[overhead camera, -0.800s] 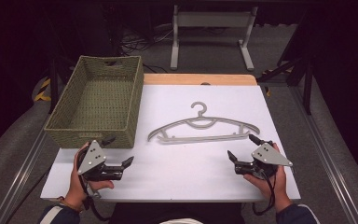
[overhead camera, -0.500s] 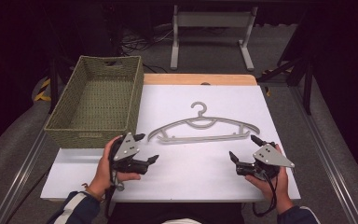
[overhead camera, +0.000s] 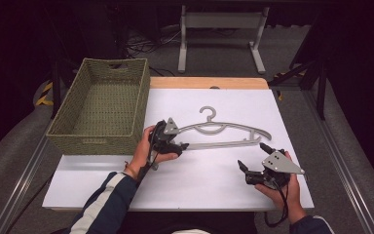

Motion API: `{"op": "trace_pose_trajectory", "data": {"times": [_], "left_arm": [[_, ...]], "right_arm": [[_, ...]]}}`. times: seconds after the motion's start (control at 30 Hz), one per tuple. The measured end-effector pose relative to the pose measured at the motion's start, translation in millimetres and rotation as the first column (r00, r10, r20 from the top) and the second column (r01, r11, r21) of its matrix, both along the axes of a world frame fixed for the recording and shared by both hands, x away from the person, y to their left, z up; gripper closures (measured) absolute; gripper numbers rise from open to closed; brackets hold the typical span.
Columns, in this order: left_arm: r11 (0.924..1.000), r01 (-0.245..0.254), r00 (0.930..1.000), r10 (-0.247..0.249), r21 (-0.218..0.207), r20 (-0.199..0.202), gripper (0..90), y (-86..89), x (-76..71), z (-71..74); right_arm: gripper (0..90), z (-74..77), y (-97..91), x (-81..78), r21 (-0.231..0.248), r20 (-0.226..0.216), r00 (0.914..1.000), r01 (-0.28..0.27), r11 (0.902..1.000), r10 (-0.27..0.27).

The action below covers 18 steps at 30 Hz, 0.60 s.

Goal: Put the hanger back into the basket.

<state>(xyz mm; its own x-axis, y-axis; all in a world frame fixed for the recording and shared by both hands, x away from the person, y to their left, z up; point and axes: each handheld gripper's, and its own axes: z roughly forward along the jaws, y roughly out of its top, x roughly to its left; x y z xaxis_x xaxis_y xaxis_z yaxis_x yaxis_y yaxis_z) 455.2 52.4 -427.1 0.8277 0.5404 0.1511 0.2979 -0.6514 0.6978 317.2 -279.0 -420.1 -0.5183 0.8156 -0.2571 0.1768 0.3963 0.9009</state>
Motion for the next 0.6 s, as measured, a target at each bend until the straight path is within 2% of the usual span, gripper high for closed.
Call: {"op": "trace_pose_trajectory", "data": {"times": [0.03,0.07,0.13,0.27,0.3,0.47,0.53,0.57,0.6], "left_arm": [[1.0,0.0,0.9994,0.0,-0.006,-0.034,28.5,-2.3,7.2,-0.6],[1.0,0.004,0.9991,-0.004,0.002,-0.042,31.4,-4.0,12.1,-1.0],[0.9991,-0.03,0.9978,0.032,0.03,-0.059,32.3,-10.5,23.3,-1.3],[0.9967,-0.04,0.9951,0.046,0.07,-0.088,36.0,-22.6,42.1,-2.5],[0.9965,-0.032,0.9939,0.04,0.077,-0.103,39.2,-25.6,47.8,-3.7],[0.9895,-0.02,0.9859,0.043,0.143,-0.162,40.6,-43.0,72.3,-11.5],[0.9893,-0.015,0.9855,0.039,0.145,-0.165,41.3,-44.8,74.0,-11.3],[0.9892,-0.016,0.9814,0.043,0.146,-0.187,41.3,-47.4,79.2,-10.3],[0.9886,-0.018,0.9806,0.046,0.15,-0.19,41.4,-48.3,82.6,-9.8]], "right_arm": [[9.8,-0.7,0.2,0.4,-0.006,-0.005,1.0,-0.003,1.0,0.003],[9.8,-1.3,0.3,0.6,-0.012,-0.009,0.9999,-0.006,0.9999,0.006],[9.8,-2.1,0.7,0.9,-0.014,-0.013,0.9999,-0.01,0.9999,0.01],[9.8,-2.8,1.6,1.4,-0.02,-0.024,0.9996,-0.017,0.9997,0.016],[9.8,-3.0,1.7,1.6,-0.022,-0.025,0.9995,-0.018,0.9996,0.017],[9.9,-5.8,3.0,3.3,-0.038,-0.051,0.9983,-0.032,0.9988,0.031],[9.9,-6.3,3.7,3.2,-0.04,-0.053,0.9979,-0.038,0.9985,0.036],[9.9,-6.3,3.7,3.2,-0.04,-0.053,0.9979,-0.038,0.9985,0.036],[9.9,-6.1,3.2,3.1,-0.038,-0.055,0.9977,-0.042,0.9984,0.04]]}}
